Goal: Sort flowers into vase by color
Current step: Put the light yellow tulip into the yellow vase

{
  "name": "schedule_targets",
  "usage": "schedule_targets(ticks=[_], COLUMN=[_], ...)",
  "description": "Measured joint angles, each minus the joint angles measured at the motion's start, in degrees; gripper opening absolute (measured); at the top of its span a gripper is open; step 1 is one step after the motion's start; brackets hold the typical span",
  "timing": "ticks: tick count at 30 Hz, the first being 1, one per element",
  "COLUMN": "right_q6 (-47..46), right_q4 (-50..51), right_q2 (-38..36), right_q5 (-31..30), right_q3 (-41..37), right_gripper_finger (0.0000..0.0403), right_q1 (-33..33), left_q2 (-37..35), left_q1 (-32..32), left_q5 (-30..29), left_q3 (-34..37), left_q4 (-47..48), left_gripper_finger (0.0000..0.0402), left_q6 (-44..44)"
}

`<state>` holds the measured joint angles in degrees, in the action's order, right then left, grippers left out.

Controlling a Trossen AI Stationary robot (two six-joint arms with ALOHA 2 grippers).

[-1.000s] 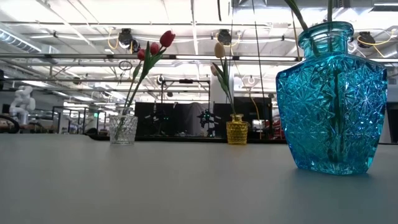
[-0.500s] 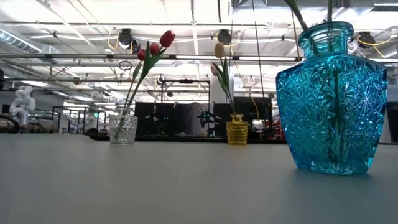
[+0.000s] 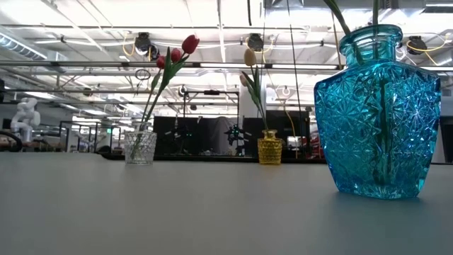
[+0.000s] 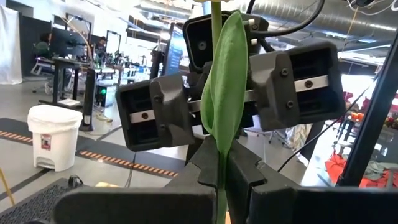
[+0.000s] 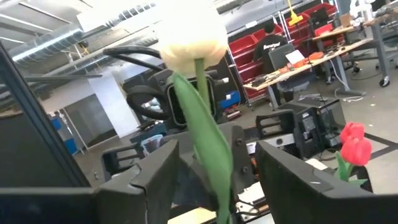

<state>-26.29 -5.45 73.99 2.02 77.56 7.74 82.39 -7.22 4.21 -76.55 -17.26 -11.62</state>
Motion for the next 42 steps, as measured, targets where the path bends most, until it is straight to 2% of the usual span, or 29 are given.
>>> schedule_targets(ticks=[16, 42], right_q6=[1.09, 2.1], right_q4=[-3.94, -4.28], right_q2=[3.79, 3.13], right_q5=[-0.28, -0.27], right_q3=[0.0, -0.02], right_gripper_finger=[0.0161, 0.0161], right_q1=[-2.09, -2.07], left_q2=[-0.07, -0.02], left_q1=[0.02, 1.4], left_q5=[0.0, -0.01], left_q3=[0.0, -0.01], left_q4=[0.52, 3.5], left_gripper_finger=[0.0008, 0.0008], left_q6=[0.02, -0.13])
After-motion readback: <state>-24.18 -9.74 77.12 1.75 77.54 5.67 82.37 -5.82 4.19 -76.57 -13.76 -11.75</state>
